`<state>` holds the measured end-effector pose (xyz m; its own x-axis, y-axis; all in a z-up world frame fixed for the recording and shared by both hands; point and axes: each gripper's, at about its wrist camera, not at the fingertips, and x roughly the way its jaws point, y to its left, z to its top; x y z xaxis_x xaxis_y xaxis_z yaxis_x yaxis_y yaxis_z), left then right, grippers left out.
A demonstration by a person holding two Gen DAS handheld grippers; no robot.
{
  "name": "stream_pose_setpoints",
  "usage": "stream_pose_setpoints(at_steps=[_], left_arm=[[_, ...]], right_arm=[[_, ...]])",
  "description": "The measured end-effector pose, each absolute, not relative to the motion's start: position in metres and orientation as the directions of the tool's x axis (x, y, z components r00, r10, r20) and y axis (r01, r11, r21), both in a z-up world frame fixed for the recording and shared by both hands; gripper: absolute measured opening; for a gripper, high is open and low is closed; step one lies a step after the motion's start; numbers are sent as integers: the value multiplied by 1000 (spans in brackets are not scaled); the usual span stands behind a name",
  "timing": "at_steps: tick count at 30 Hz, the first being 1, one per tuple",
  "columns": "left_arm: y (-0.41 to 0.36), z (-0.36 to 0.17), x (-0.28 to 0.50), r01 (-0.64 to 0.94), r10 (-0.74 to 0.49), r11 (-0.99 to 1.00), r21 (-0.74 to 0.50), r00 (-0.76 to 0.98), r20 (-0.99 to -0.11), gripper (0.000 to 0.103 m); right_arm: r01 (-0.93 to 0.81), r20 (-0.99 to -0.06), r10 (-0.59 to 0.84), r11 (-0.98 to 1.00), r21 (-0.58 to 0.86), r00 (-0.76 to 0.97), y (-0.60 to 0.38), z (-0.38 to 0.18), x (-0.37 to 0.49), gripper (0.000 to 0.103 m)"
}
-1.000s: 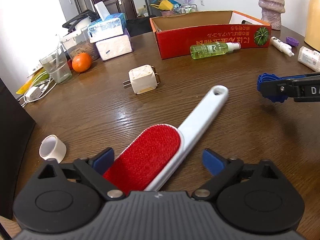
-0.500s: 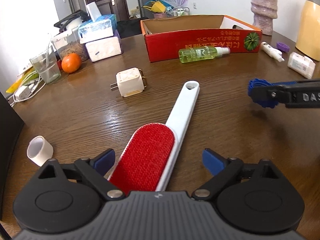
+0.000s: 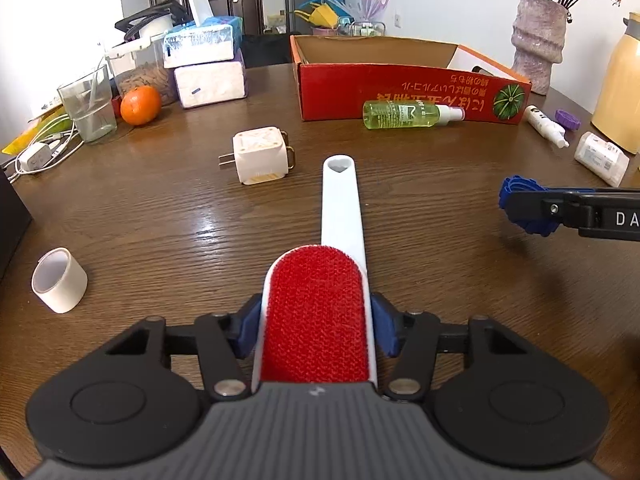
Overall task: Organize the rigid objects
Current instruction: 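Grasp the lint brush with the left tool and lift it while the right tool holds the cap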
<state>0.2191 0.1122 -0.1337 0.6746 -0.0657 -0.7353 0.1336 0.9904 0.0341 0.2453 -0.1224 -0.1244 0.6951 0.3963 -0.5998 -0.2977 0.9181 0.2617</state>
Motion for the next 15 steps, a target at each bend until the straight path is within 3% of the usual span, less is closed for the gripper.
stream_pose_setpoints(at_steps=[15], left_arm=[[103, -135, 211, 105, -48, 994, 37, 698, -715, 57]], right_arm=[[-299, -597, 403, 915, 271, 693, -125, -124, 244, 54]])
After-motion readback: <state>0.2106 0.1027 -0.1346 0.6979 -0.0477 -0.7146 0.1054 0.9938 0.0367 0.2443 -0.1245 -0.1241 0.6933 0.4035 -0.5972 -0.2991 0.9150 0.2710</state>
